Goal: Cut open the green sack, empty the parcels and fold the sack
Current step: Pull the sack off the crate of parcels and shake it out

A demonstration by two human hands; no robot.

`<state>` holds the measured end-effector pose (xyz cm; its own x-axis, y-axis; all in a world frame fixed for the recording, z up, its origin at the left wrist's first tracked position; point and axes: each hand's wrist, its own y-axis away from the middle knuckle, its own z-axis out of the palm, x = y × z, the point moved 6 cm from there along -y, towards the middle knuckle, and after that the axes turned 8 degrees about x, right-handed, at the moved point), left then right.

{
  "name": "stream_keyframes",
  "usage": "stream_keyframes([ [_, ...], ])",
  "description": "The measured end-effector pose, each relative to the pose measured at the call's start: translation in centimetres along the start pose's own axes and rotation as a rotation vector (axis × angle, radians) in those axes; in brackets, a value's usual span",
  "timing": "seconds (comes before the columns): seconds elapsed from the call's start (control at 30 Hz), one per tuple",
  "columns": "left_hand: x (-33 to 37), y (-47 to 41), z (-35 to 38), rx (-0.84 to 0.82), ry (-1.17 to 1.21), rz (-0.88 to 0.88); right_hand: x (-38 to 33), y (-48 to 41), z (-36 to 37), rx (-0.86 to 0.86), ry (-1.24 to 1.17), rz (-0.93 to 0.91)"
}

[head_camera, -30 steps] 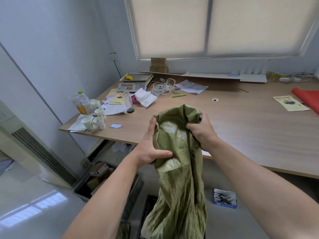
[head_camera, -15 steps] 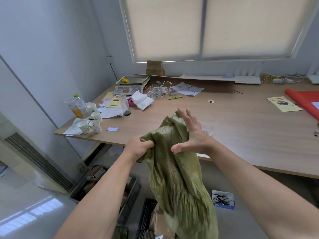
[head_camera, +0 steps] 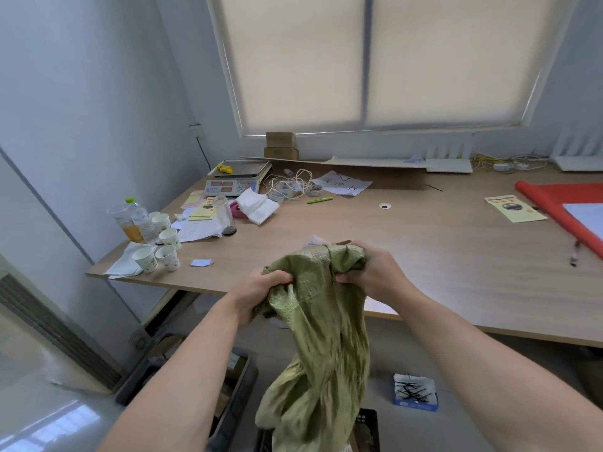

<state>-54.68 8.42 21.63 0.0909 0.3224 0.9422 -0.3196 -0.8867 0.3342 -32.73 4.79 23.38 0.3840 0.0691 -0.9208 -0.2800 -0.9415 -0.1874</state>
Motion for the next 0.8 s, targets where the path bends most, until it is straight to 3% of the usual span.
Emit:
stream_keyframes([
  [0.13, 1.5, -0.8, 1.3, 0.049, 0.041, 0.169, 0.8, -0.9, -2.1, 0.191, 0.227, 0.027],
  [0.37, 3.3, -0.8, 4.2, 0.128, -0.243, 0.451, 0.4, -1.3, -4.8, 0.335, 0.100, 0.097],
  [0.43, 3.8, -1.0, 4.7, 0.141, -0.247, 0.497, 0.8, -1.4, -4.9, 0.318, -0.069, 0.134],
  [0.6, 4.3, -1.8, 3.7, 0.117, 0.088, 0.413, 0.4, -1.2, -5.7, 0.137, -0.579, 0.160],
  [0.8, 4.3, -2.6, 2.6, 0.127, 0.338, 0.265, 0.8, -1.4, -6.1, 0.149, -0.574, 0.160],
])
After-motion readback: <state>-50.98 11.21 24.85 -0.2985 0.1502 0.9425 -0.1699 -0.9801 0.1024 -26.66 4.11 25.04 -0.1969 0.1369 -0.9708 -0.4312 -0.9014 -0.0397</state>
